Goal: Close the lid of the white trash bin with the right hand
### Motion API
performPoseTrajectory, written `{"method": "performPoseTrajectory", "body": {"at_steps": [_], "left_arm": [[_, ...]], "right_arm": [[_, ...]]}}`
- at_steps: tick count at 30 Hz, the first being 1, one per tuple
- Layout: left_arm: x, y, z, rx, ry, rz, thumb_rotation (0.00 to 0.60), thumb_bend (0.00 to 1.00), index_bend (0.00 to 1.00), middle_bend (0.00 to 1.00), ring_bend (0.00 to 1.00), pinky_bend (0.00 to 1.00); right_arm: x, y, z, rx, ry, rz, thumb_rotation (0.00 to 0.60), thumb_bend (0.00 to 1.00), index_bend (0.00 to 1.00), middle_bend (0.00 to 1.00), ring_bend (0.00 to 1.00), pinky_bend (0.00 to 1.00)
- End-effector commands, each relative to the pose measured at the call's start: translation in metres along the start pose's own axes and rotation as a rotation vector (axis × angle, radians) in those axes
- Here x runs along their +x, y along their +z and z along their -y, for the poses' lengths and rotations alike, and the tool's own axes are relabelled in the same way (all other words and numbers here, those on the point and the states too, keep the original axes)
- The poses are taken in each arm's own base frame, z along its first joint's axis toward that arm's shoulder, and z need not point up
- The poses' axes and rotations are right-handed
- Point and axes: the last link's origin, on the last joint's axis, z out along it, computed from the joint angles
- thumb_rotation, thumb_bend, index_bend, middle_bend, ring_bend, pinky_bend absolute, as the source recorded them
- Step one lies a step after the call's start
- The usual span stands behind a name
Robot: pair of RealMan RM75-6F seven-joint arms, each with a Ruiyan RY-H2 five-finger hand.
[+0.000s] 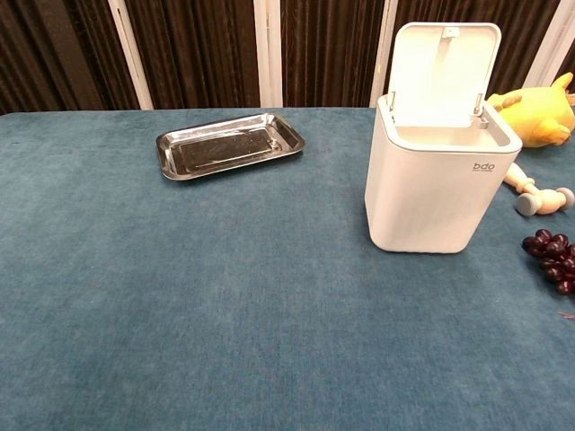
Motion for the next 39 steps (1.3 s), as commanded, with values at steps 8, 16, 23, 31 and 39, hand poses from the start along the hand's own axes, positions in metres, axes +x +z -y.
{"method": "performPoseTrajectory", "body": {"at_steps": [8, 16, 23, 31, 39], "left_arm": [[0.001, -0.001, 0.0, 0.0, -0.002, -0.002, 0.6, 0.0, 0.0, 0.0, 0.0, 0.0], [0.001, 0.0, 0.002, 0.008, -0.013, 0.004, 0.6, 0.0, 0.0, 0.0, 0.0, 0.0], [0.0, 0.002, 0.0, 0.002, -0.029, 0.016, 0.6, 0.0, 0.0, 0.0, 0.0, 0.0], [-0.001, 0.005, -0.003, -0.001, -0.038, 0.031, 0.6, 0.0, 0.0, 0.0, 0.0, 0.0], [-0.001, 0.008, -0.003, 0.003, -0.052, 0.04, 0.6, 0.0, 0.0, 0.0, 0.0, 0.0]], "right_arm": [[0.003, 0.001, 0.003, 0.001, 0.022, -0.008, 0.6, 0.19, 0.0, 0.0, 0.0, 0.0], [0.033, 0.029, 0.019, -0.009, 0.131, -0.079, 0.6, 0.19, 0.0, 0.33, 0.39, 0.57], [0.076, 0.082, 0.045, -0.039, 0.291, -0.026, 0.6, 0.41, 0.0, 0.57, 0.63, 0.7], [0.111, 0.131, 0.068, -0.047, 0.307, -0.021, 0.6, 0.46, 0.0, 0.6, 0.66, 0.7], [0.13, 0.167, 0.091, -0.069, 0.333, 0.009, 0.6, 0.48, 0.0, 0.65, 0.71, 0.72]]}}
